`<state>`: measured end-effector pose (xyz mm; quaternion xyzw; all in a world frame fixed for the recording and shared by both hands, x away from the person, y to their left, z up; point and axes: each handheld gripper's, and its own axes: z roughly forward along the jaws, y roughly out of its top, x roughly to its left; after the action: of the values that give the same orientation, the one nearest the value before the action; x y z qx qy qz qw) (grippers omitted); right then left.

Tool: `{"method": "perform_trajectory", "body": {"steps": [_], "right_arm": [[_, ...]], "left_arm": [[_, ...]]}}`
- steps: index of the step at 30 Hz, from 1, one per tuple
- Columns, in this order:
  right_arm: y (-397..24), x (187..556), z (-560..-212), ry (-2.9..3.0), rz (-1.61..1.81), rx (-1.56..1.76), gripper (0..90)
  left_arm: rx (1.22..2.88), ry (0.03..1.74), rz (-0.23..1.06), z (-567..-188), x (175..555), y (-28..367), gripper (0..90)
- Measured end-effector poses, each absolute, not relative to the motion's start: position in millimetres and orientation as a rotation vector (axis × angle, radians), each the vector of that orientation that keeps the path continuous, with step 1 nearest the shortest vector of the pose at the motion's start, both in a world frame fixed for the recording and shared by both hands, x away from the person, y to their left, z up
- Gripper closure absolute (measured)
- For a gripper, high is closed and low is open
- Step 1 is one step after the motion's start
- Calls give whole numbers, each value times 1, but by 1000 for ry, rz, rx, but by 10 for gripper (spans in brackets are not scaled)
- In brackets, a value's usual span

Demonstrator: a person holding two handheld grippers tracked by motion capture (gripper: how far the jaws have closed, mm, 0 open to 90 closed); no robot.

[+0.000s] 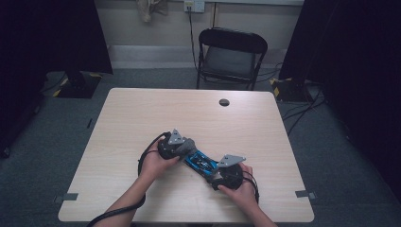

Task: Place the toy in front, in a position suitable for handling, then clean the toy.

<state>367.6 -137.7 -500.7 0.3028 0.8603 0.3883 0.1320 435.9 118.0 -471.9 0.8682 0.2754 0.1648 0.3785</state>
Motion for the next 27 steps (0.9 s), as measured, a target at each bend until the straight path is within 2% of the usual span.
{"method": "perform_trajectory", "body": {"steps": [5, 10, 27], "right_arm": [[-138, 368, -501, 2497, 1127, 880, 268], [-138, 368, -501, 2497, 1127, 879, 268], [-138, 368, -501, 2498, 1127, 878, 268]], "left_arm": [[2249, 751, 460, -472, 441, 128, 684], [2200, 770, 417, -465, 439, 135, 684], [2162, 588, 263, -440, 412, 75, 684]]}}
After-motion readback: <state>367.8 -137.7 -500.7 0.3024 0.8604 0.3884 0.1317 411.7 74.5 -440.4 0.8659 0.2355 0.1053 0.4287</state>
